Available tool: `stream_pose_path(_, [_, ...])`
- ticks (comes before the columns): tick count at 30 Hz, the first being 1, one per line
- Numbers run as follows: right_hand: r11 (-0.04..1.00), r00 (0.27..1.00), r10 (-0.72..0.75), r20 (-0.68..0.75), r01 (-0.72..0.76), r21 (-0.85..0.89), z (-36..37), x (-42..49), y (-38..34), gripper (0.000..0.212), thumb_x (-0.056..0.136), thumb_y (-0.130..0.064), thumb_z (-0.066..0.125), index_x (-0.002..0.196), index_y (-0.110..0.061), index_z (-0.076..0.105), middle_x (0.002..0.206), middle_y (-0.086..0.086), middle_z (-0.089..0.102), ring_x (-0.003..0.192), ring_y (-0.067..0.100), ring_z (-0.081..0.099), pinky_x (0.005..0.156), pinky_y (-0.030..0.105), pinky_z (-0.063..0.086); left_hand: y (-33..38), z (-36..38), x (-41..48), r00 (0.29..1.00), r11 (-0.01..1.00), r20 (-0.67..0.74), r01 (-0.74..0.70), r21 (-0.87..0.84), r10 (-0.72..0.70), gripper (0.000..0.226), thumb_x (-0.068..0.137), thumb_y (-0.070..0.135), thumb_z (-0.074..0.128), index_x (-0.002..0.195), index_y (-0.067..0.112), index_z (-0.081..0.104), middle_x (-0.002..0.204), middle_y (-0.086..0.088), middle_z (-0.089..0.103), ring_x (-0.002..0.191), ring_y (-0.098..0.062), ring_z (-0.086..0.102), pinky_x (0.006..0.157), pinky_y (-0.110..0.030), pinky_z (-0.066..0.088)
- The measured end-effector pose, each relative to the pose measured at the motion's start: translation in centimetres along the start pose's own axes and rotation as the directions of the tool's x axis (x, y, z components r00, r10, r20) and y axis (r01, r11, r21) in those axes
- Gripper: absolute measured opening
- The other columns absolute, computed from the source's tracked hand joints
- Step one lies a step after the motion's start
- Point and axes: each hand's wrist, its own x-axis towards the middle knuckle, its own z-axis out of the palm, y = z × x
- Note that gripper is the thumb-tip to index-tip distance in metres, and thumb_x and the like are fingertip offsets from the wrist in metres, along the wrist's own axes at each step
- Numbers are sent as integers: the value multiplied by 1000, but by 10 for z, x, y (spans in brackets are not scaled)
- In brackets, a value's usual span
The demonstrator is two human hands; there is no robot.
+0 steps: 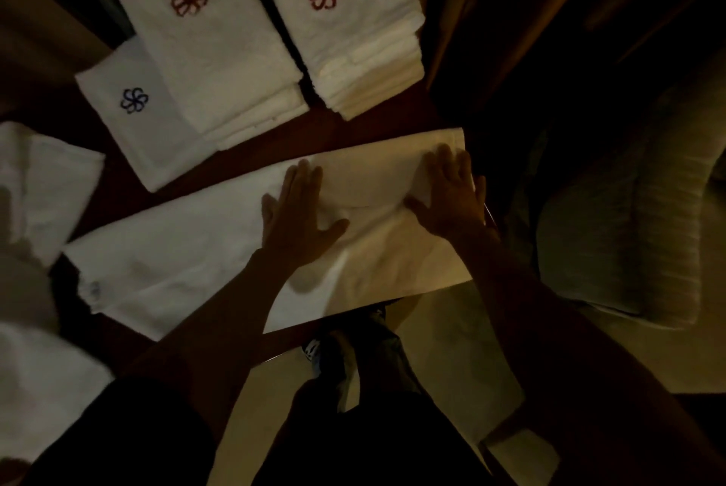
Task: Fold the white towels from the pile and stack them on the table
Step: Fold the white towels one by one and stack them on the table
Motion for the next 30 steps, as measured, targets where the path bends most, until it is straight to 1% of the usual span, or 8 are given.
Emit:
stream_pose_path(3, [994,999,-1,53,7,-112,-14,4,-16,97,93,-55,57,160,-23,-6,166,4,-17,151,36,-19,121,60,-3,-12,-9,-5,998,998,-48,-46,-35,44,99,84,69,55,158,23,10,167,-3,8,153,-22,10,116,-62,22])
stream_pose_path(6, [968,990,-128,54,136,-212,-15,-2,-48,101,89,-51,65,159,-28,-4,167,3,-14,151,35,-19,121,58,-3,-34,-15,-23,996,1000,-84,3,-31,-6,96,84,65,57,158,22,15,166,-2,11,152,-22,14,117,-57,24])
stream_pose_path(12, [931,949,-300,98,314,-189,10,-20,-128,95,90,-54,62,159,-30,3,168,-1,-5,153,29,-12,121,57,3,-95,-27,-71,986,990,-88,141,4,-140,92,86,62,58,158,22,15,166,-2,11,152,-24,15,116,-57,24])
stream_pose_path(17, [888,910,-398,114,413,-204,43,-44,-186,85,94,-54,56,159,-27,9,168,4,0,154,31,-7,121,56,8,-155,-36,-119,953,960,-137,279,37,-272,84,82,49,67,151,13,33,157,-15,32,141,-36,34,106,-60,39])
stream_pose_path(20, [862,886,-440,146,462,-209,62,-58,-216,81,95,-54,53,159,-27,12,168,7,0,154,32,-6,121,56,9,-189,-41,-147,915,922,-140,386,29,-379,78,82,38,68,148,10,37,154,-19,34,141,-40,33,106,-62,37])
stream_pose_path(23, [856,876,-443,189,476,-201,81,-70,-233,83,94,-57,54,159,-28,12,168,7,-2,153,33,-9,121,59,12,-217,-43,-169,876,881,-94,473,-24,-473,74,87,38,63,150,13,34,158,-14,28,143,-38,26,110,-59,32])
stream_pose_path(26, [883,894,-399,205,435,-176,97,-77,-238,90,90,-59,58,159,-32,7,167,3,-12,152,31,-15,117,61,14,-240,-39,-182,877,877,-42,476,-73,-479,73,86,47,50,150,19,30,157,-7,26,139,-40,30,103,-58,41])
stream_pose_path(30, [908,914,-348,207,384,-169,92,-69,-236,90,88,-57,62,157,-42,7,167,-4,-13,153,27,-15,118,64,14,-247,-48,-173,867,866,28,499,-43,-498,69,87,45,57,146,18,33,150,-10,31,125,-45,38,95,-54,44])
